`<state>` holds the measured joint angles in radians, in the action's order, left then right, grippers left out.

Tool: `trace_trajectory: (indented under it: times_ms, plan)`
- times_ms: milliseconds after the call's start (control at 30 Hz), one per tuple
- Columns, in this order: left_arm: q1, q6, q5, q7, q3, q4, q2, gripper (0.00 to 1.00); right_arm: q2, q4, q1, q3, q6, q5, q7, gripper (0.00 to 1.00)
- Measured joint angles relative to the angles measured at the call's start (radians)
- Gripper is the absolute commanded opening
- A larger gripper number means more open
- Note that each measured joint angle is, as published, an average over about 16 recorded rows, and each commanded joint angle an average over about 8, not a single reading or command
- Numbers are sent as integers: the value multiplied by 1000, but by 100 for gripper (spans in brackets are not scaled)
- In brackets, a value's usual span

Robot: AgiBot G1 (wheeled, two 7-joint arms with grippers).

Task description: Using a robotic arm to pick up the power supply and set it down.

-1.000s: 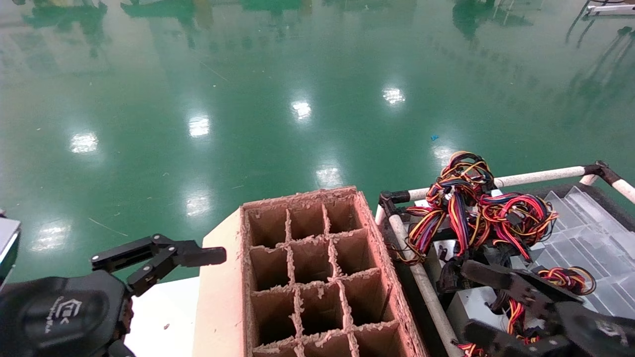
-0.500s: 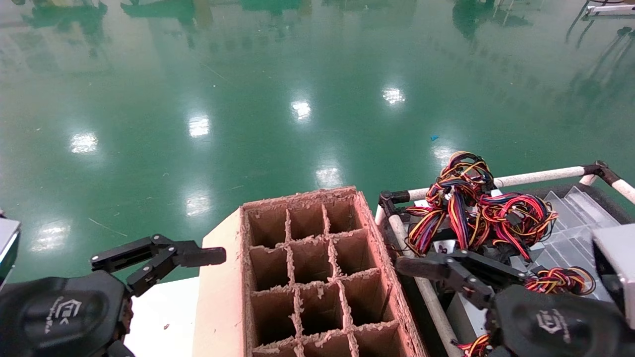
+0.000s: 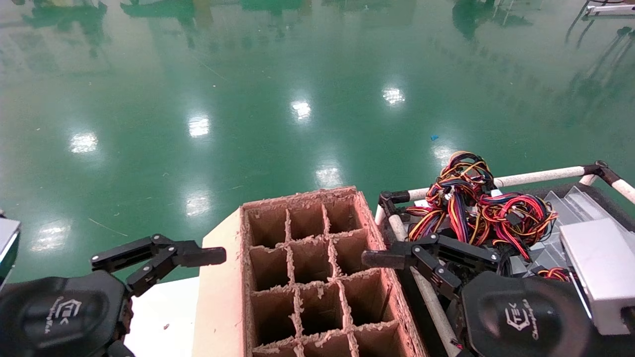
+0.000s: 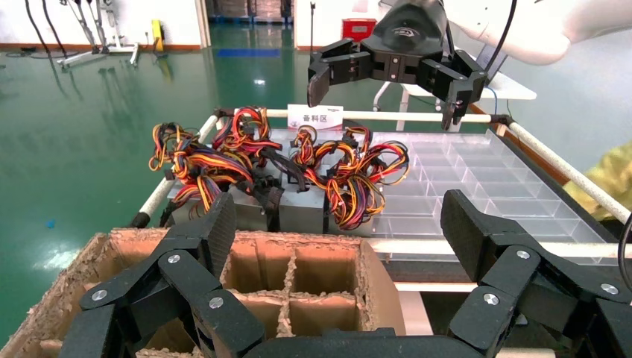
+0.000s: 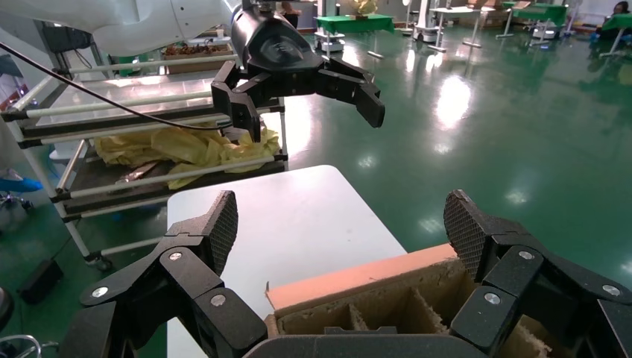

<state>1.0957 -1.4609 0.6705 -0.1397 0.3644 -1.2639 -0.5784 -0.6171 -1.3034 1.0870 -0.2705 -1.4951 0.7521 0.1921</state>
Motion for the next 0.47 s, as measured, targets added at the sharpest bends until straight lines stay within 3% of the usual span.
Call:
trace_trajectory:
  times_ms: [467]
  plan:
    - [0, 0, 0, 0, 0, 0, 0, 100, 3, 10, -6, -4, 1, -10, -3, 100]
